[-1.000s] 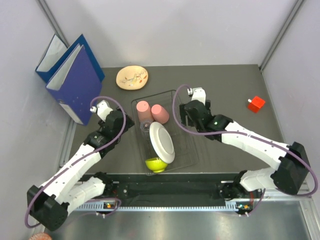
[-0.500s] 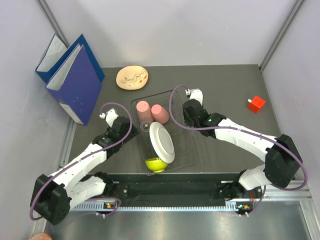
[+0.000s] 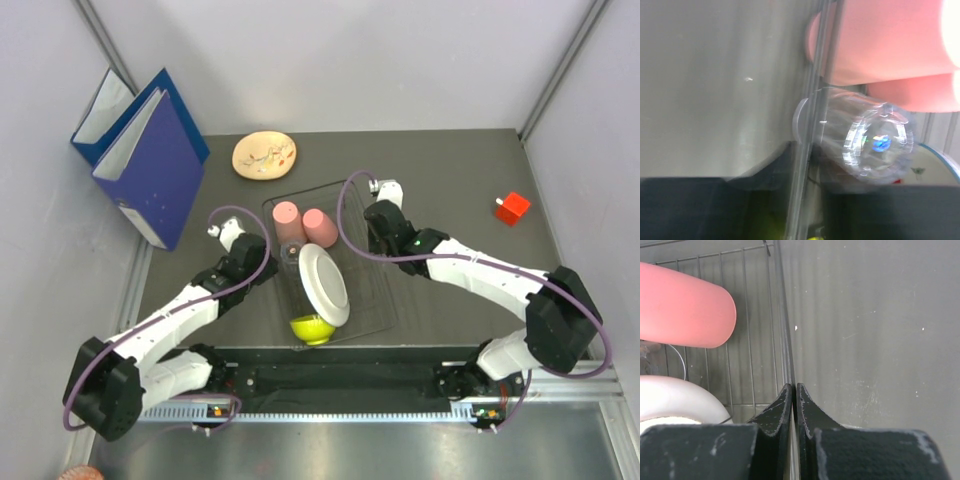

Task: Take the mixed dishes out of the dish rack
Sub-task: Adjust the dish rack at the center of the board.

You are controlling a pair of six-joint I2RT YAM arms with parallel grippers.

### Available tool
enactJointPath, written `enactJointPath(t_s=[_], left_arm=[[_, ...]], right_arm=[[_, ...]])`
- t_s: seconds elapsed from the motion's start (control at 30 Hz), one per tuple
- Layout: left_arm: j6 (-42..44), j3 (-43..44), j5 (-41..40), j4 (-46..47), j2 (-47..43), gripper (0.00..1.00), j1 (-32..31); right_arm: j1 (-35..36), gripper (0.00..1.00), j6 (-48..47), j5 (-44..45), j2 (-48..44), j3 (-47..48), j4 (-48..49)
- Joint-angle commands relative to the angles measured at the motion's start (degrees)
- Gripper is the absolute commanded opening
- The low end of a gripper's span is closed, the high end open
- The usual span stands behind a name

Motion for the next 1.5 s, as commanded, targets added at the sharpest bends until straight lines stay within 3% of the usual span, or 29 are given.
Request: enactJointPath(t_s=[0.0, 0.03, 0.4, 0.63, 0.83, 1.47], left_arm=[[0.81, -0.85, -0.07, 0.31, 0.77, 0.06, -0.06], [0.90, -0.59, 0.02, 0.31, 0.85, 0.00, -0.06], [7.31, 5.12, 4.75, -0.13, 2.60, 0.00, -0.76], [14.70, 19.16, 10.20, -6.72, 10.08, 0.00, -1.03], [17.25, 25.85, 12.85, -8.66, 14.21, 0.00, -1.03], [19.19, 32.99, 16.55, -5.58, 26.69, 0.00, -1.03]], right_arm=[[-0.34, 0.00, 1.22, -1.83, -0.08, -1.75, 0.48], [-0.34, 0.00, 1.39, -1.83, -0.34, -1.75, 0.39], [-0.43, 0.00, 3.24, -2.01, -3.16, -1.84, -1.72], [-0.87, 0.00, 6.75, -5.34, -4.83, -1.75, -3.65], [-1.05, 0.00, 8.42, -8.60, -5.53, -3.34, -2.42], [-5.70, 0.00, 7.99, -9.92, -6.41, -5.71, -1.28]])
